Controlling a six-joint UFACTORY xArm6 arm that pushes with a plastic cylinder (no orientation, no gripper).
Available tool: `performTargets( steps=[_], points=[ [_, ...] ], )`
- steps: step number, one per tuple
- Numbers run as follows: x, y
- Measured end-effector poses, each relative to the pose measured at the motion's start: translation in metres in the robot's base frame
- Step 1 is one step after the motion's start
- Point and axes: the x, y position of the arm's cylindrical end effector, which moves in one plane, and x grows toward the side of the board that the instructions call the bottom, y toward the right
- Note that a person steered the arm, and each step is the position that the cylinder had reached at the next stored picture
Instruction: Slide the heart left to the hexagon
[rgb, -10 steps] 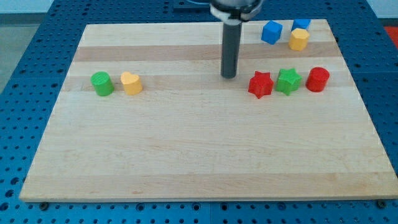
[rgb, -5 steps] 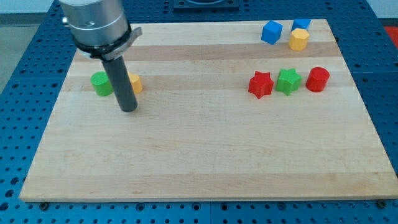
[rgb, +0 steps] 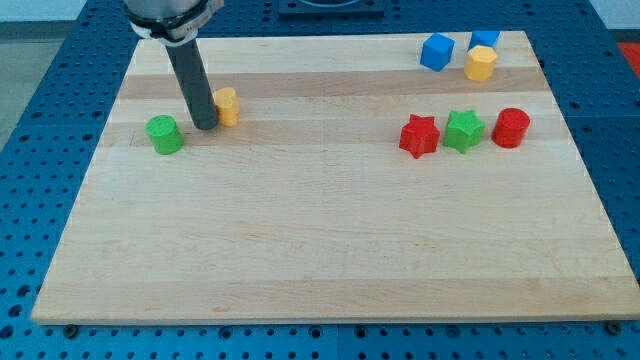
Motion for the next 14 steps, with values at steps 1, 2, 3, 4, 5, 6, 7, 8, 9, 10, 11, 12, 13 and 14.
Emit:
performTargets(
  steps=[1,2,3,4,5,6,7,8,9,10,11,12,13,14],
  points=[
    [-0.018,0.000],
    [-0.030,0.010],
    [-0.048,0.027],
    [-0.052,0.051],
    [-0.052,0.083],
    [-0.052,0.115],
    [-0.052,0.144],
    [-0.062,0.161],
    [-0.080,0.173],
    [-0.090,0.195],
    [-0.092,0.222],
    [-0.093,0.247],
    [-0.095,0.265],
    [-0.096,0.279]
  ],
)
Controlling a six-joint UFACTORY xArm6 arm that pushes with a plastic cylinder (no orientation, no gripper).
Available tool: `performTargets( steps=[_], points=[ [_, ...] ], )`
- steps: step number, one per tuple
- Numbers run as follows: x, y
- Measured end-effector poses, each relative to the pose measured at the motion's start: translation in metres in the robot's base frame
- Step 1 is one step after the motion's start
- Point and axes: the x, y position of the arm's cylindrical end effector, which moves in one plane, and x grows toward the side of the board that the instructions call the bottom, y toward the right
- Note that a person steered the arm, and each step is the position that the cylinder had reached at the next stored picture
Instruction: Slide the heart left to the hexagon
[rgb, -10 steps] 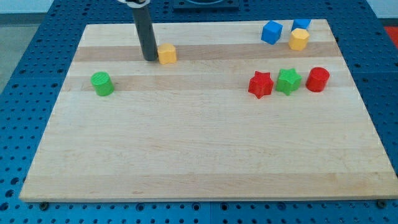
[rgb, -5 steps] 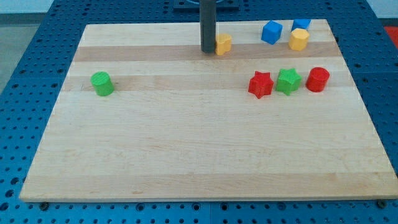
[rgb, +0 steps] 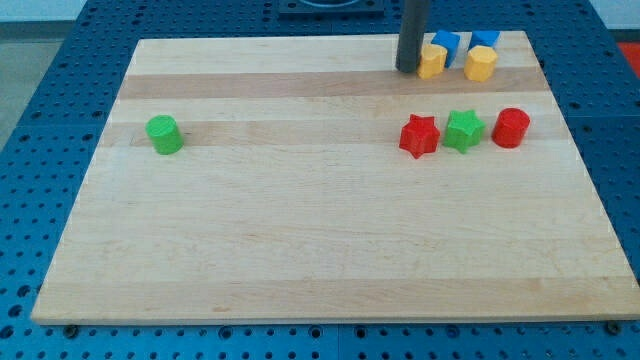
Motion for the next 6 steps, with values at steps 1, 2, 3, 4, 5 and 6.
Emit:
performTargets(
  steps=[1,2,3,4,5,6],
  points=[
    [0.000,0.013],
    [0.000,0.023],
    [0.000,0.025],
    [-0.002,0.025],
    [-0.003,0.025],
    [-0.003,0.025]
  ],
)
